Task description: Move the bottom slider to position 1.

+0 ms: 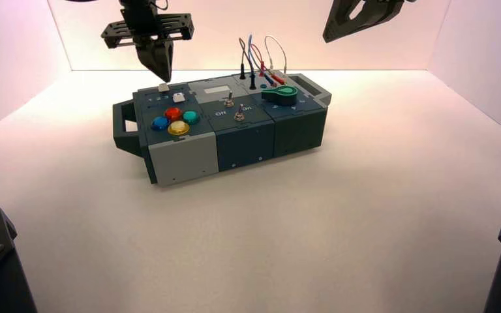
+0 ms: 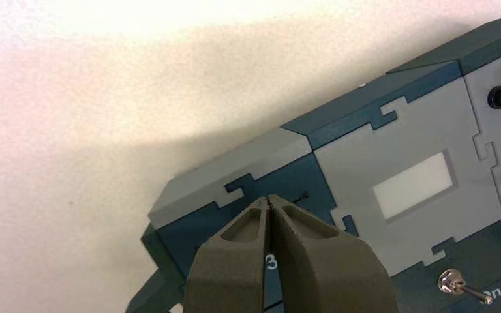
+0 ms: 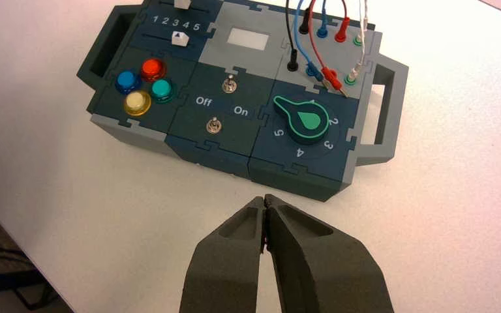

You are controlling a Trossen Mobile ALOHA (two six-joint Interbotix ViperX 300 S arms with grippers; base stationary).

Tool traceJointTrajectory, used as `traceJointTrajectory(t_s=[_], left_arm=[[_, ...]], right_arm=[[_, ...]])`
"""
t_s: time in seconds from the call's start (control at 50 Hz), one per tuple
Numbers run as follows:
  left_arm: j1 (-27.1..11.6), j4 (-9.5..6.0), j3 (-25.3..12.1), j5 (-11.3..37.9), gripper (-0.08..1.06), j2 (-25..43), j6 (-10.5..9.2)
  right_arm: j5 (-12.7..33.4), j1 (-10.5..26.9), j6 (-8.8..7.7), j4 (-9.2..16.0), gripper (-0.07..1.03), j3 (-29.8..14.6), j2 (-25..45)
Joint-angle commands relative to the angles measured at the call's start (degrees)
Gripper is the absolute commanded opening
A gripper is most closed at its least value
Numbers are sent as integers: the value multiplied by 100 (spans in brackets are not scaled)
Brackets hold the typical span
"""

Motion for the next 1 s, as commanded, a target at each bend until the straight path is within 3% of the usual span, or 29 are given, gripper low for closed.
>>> traceJointTrajectory(t_s=[0.02,0.36,1.0], left_arm=[[-70,0,-158,18,-3,-132,-35],[-79,-360,-132,9,-3,-62,44],[-70,-272,35,-79,-3,53,44]], right_arm=[[-62,-18,-18,0,-2,-211,-35],[-62,-18,-18,-9,-2,-202,-44],[-53,-18,-18,-97,-2,-202,-53]])
